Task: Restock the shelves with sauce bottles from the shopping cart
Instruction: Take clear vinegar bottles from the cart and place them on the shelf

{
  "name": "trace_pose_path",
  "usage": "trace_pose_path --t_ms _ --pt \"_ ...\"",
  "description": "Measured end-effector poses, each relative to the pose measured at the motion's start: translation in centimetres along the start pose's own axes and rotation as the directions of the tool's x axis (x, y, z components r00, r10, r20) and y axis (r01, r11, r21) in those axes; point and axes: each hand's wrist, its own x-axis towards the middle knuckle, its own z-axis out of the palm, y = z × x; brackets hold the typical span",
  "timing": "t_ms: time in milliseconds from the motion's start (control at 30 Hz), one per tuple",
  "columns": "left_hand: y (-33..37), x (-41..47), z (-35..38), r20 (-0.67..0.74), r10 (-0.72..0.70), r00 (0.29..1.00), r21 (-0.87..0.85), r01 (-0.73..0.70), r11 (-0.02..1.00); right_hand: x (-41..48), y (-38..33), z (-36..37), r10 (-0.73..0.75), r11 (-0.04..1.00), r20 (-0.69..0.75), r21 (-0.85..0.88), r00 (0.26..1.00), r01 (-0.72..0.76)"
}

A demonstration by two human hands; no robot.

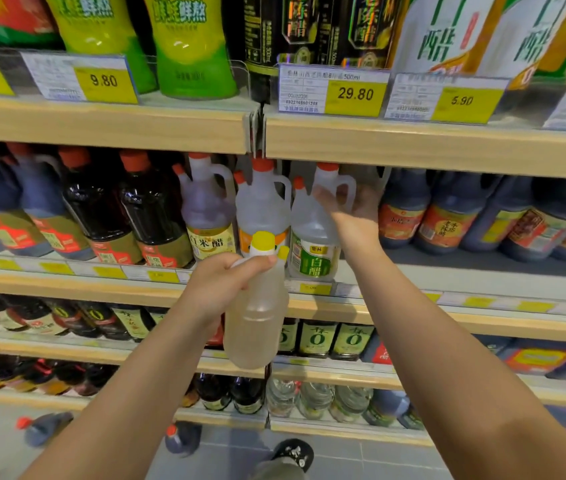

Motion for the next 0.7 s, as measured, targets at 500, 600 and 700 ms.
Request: trace_pose_path --t_ms 500,600,700 --pt "4.9 -3.8 2.0 0.24 -0.183 0.953 -0.203 0.233 0.951 -9.5 4.1 -6.4 -0.135 0.963 -0.016 -0.237 0.991 0.127" --pt "6.7 -4.9 2.4 0.326 -0.247 0.913 -0.317 0.352 0.881 -12.3 4.6 -6.7 -0.146 0.939 0.037 -0.31 0.989 0.151" --pt "8.5 -6.2 2.8 0.386 -0.308 0.87 -0.308 0.436 0.846 -14.8 4.4 -6.1 -0.188 0.909 0.073 -0.364 0.979 0.202"
